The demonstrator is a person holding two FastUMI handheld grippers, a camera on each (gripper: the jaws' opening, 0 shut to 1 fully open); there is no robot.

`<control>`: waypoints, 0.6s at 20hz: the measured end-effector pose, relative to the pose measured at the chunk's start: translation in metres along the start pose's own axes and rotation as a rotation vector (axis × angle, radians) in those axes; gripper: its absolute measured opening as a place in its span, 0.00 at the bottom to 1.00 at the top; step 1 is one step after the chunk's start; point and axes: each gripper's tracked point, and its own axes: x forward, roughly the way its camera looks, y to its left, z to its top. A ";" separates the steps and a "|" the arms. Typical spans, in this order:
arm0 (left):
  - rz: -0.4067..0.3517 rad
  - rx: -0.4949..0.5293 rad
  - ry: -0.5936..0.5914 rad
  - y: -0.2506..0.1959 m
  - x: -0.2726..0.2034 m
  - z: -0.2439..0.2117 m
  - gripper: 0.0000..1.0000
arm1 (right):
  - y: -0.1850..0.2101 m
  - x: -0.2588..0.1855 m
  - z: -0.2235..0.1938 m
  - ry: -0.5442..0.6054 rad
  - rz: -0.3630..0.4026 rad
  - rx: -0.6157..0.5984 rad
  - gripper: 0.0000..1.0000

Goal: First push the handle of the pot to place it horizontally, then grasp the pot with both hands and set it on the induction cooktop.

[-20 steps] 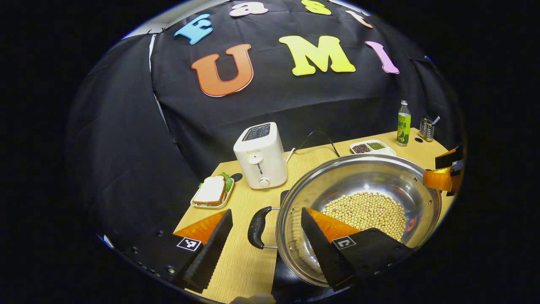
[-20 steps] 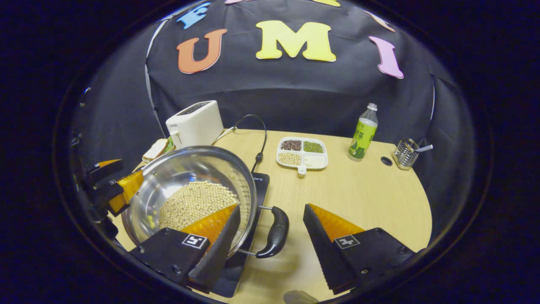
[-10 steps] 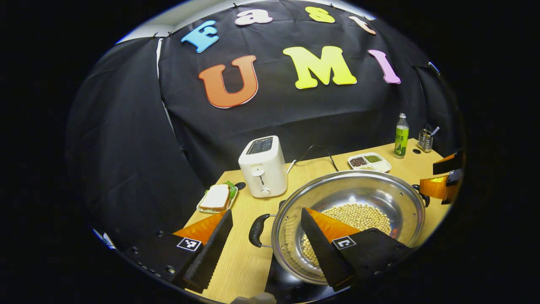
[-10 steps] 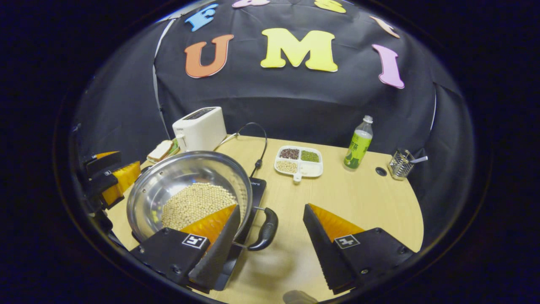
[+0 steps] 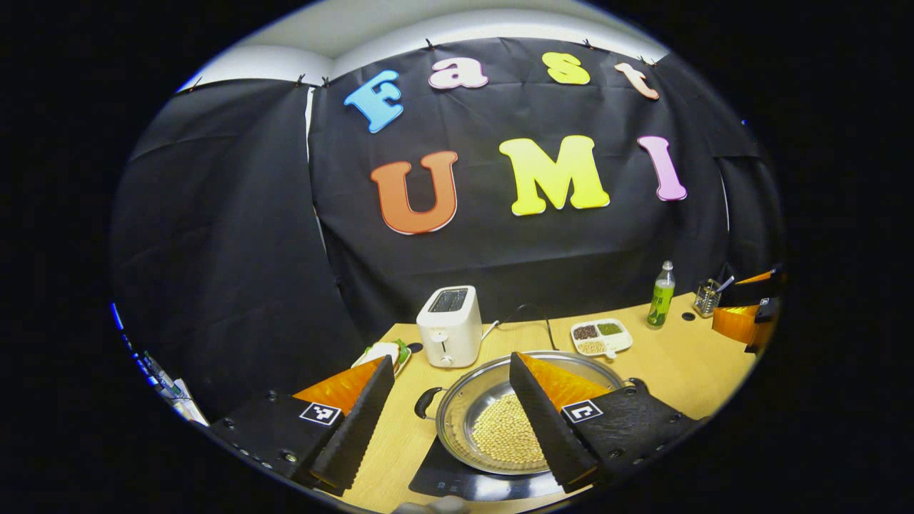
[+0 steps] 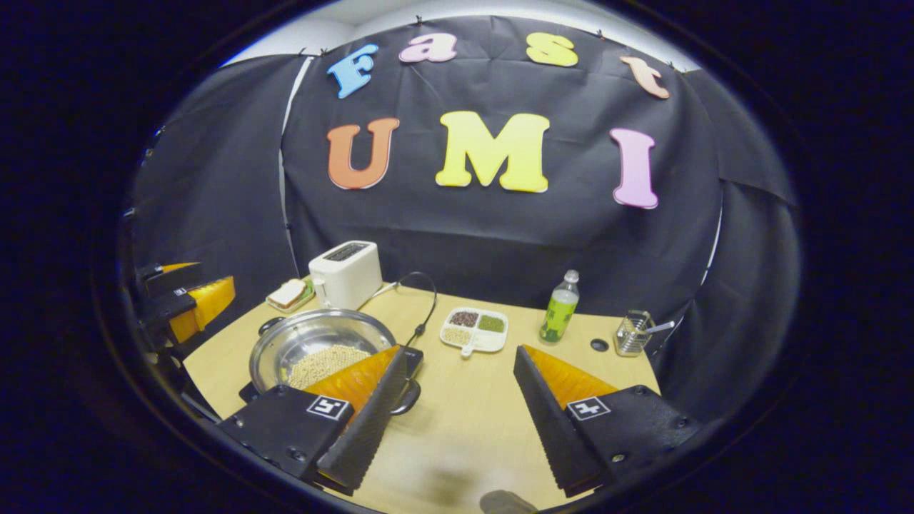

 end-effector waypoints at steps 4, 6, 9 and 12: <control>-0.041 -0.012 -0.068 -0.045 -0.036 0.044 0.96 | -0.033 -0.047 0.034 -0.085 -0.002 -0.008 0.96; -0.062 -0.017 -0.097 -0.067 -0.053 0.064 0.96 | -0.054 -0.066 0.045 -0.114 -0.009 -0.005 0.98; -0.082 -0.015 -0.144 -0.098 -0.072 0.091 0.96 | -0.092 -0.097 0.059 -0.158 -0.037 0.006 1.00; -0.101 -0.028 -0.157 -0.128 -0.088 0.107 0.96 | -0.131 -0.121 0.073 -0.207 -0.077 0.018 1.00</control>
